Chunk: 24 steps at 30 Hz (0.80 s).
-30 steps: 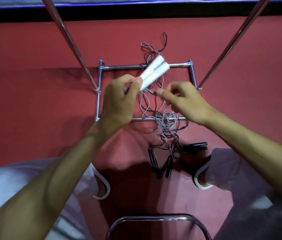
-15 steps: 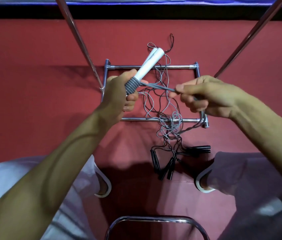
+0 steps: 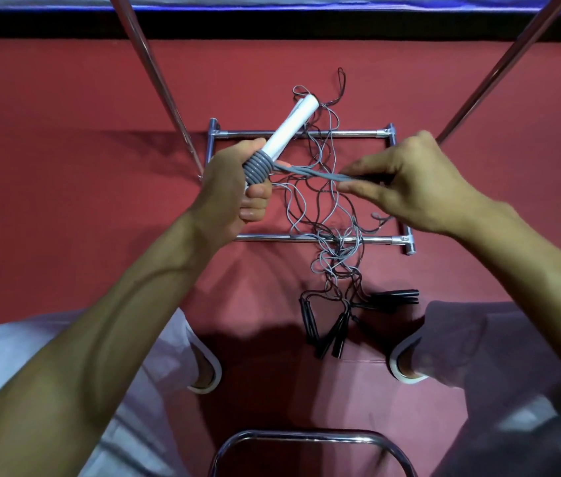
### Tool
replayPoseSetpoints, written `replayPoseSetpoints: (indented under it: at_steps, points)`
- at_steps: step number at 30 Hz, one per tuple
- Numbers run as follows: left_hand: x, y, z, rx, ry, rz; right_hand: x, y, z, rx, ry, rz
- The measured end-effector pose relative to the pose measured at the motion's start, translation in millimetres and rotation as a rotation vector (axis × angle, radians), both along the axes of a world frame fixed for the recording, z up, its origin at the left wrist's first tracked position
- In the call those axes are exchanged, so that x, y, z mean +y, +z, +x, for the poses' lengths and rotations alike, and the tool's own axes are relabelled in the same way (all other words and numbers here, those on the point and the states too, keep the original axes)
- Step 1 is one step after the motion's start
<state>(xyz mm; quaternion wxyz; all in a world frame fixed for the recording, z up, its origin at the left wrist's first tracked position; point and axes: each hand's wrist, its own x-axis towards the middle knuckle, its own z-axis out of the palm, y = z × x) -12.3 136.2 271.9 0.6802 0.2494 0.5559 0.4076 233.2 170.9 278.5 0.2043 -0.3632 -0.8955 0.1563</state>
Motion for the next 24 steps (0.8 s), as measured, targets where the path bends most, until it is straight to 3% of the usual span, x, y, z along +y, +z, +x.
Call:
replayPoseSetpoints:
  at_steps: [2, 3, 6, 8, 10, 13, 15, 17, 19, 21, 22, 24]
  points:
    - [0, -1, 0, -0.001, -0.002, -0.009, 1, 3, -1, 0.021, -0.021, -0.267]
    - [-1, -1, 0, 0.006, -0.003, -0.009, 1, 5, -1, 0.12, -0.068, -0.533]
    - [-1, 0, 5, 0.073, 0.014, 0.051, -6, 12, -9, 0.635, -0.231, -1.413]
    - [0, 4, 9, 0.178, 0.066, 0.144, -8, 13, -12, 0.883, -0.258, -1.646]
    - [2, 6, 11, 0.27, 0.108, 0.223, -7, 8, -14, 0.835, -0.248, -1.594]
    - [4, 3, 10, 0.335, 0.155, 0.243, -6, -1, -15, 0.613, -0.254, -1.207]
    - [3, -1, 9, 0.367, 0.166, 0.2, -7, -3, -13, 0.485, -0.18, -0.809]
    - [3, -4, 9, 0.389, 0.14, 0.157, -9, -3, -11, 0.208, -0.083, -0.288]
    - [3, -2, 9, 0.398, 0.131, 0.149, -10, -5, -9, 0.04, -0.077, 0.031]
    - [5, -3, 8, 0.382, 0.116, 0.137, -11, -5, -9, 0.001, -0.109, 0.046]
    - [5, -4, 9, 0.38, 0.101, 0.14, -11, -4, -11, 0.034, -0.143, -0.119]
    - [2, -5, 11, 0.405, 0.082, 0.169, -12, 7, -17, 0.274, -0.255, -0.777]
